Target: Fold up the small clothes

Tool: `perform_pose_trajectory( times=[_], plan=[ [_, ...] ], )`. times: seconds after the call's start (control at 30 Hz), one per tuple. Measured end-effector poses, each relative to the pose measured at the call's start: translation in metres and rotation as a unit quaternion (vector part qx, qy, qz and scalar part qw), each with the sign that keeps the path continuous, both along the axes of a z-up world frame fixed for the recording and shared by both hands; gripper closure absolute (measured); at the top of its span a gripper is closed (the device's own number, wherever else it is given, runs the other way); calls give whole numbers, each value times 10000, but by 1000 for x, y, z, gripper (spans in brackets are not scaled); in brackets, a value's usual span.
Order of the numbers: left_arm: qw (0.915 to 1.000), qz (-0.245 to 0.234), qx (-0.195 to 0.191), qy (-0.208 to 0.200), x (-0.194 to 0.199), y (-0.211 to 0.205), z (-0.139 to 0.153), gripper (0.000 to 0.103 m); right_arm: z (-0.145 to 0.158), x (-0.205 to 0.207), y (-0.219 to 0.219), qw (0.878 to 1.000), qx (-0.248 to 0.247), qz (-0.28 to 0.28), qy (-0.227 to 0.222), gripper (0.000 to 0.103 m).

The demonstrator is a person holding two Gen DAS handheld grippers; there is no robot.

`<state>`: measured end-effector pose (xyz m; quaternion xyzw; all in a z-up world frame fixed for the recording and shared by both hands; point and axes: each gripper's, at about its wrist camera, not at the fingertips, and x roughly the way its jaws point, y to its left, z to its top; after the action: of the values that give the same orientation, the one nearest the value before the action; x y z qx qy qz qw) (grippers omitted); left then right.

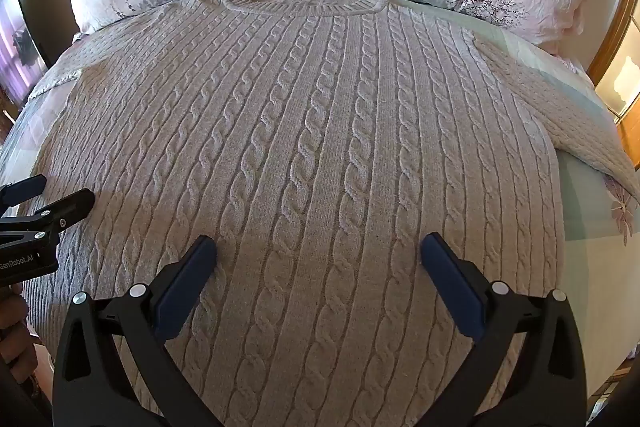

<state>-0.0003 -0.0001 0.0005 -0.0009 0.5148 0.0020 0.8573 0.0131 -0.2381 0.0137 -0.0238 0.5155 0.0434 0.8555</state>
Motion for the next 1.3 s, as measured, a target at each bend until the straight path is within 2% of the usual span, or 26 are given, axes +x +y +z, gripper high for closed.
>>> perform_pose_trajectory(
  times=[0.8, 1.07, 1.17, 1.23, 1.3],
  plan=[
    [10000, -44, 2, 82, 3, -1, 0, 2, -2, 0, -1, 10000, -11, 27, 31, 1],
    [9998, -150, 23, 146, 3, -1, 1, 2, -2, -8, 0, 9994, 56, 142, -322, 1],
    [9996, -216, 26, 185, 5, 0, 1, 2, -2, -7, -1, 9994, 60, 210, -269, 1],
    [9996, -234, 22, 170, 5, 0, 1, 2, -1, -4, -2, 9994, 76, 277, -210, 1],
    [9997, -236, -6, -20, 0, 1, 1, 2, 4, -3, -12, 9992, 230, 234, -243, 1]
  ],
)
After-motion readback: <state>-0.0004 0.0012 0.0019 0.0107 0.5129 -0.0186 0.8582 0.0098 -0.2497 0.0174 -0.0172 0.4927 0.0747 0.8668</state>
